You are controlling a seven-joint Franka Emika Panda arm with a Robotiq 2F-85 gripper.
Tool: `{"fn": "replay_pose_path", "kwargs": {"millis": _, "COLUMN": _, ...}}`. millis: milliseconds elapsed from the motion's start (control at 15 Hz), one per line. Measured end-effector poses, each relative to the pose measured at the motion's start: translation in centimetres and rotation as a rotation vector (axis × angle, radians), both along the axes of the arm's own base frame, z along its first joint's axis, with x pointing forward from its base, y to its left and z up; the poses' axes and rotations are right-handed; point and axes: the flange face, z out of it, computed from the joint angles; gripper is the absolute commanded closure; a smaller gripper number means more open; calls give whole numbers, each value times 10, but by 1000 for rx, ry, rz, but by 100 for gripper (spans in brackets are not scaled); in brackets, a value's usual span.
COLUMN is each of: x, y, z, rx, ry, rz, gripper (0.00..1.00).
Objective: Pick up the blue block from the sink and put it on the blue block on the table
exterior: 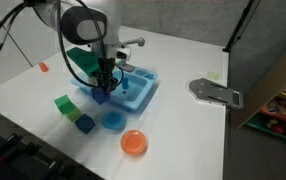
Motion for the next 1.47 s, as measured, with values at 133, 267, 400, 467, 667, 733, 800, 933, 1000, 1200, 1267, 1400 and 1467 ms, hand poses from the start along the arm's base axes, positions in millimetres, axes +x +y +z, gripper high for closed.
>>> {"fn": "replay_pose_path", "kwargs": {"millis": 133, "x": -10, "y": 4, "z": -4, "rx": -1, "ry": 9, "rz": 4, "gripper": 69}}
{"fn": "replay_pose_path", "kwargs": {"millis": 267, "x": -19, "y": 10, "z": -8, "rx": -3, "ry": 14, "rz": 12, "gripper": 69}}
{"fn": "replay_pose_path", "kwargs": {"millis": 400, "x": -27, "y": 17, "z": -11, "rx": -8, "ry": 17, "rz": 17, "gripper": 69}}
{"fn": "replay_pose_path", "kwargs": {"millis": 467, "x": -31, "y": 21, "z": -12, "rx": -11, "ry": 18, "rz": 19, "gripper": 69}}
{"fn": "replay_pose_path", "kwargs": {"millis": 667, "x": -44, "y": 30, "z": -17, "rx": -18, "ry": 22, "rz": 19, "gripper": 69}}
{"fn": "replay_pose_path", "kwargs": {"millis": 733, "x": -48, "y": 32, "z": -20, "rx": -21, "ry": 23, "rz": 18, "gripper": 69}}
{"fn": "replay_pose_path", "kwargs": {"millis": 800, "x": -53, "y": 33, "z": -22, "rx": -24, "ry": 25, "rz": 17, "gripper": 69}}
{"fn": "replay_pose_path", "kwargs": {"millis": 933, "x": -62, "y": 35, "z": -28, "rx": -28, "ry": 28, "rz": 15, "gripper": 69}}
{"fn": "replay_pose_path", "kwargs": {"millis": 1000, "x": -66, "y": 36, "z": -31, "rx": -30, "ry": 30, "rz": 14, "gripper": 69}}
{"fn": "replay_pose_path", "kwargs": {"millis": 1200, "x": -77, "y": 36, "z": -37, "rx": -34, "ry": 37, "rz": 10, "gripper": 69}}
{"fn": "replay_pose_path", "kwargs": {"millis": 1267, "x": -80, "y": 36, "z": -39, "rx": -35, "ry": 39, "rz": 9, "gripper": 69}}
{"fn": "replay_pose_path", "kwargs": {"millis": 1400, "x": -85, "y": 36, "z": -41, "rx": -36, "ry": 44, "rz": 8, "gripper": 69}}
{"fn": "replay_pose_path", "kwargs": {"millis": 1467, "x": -86, "y": 36, "z": -42, "rx": -36, "ry": 46, "rz": 7, "gripper": 69}}
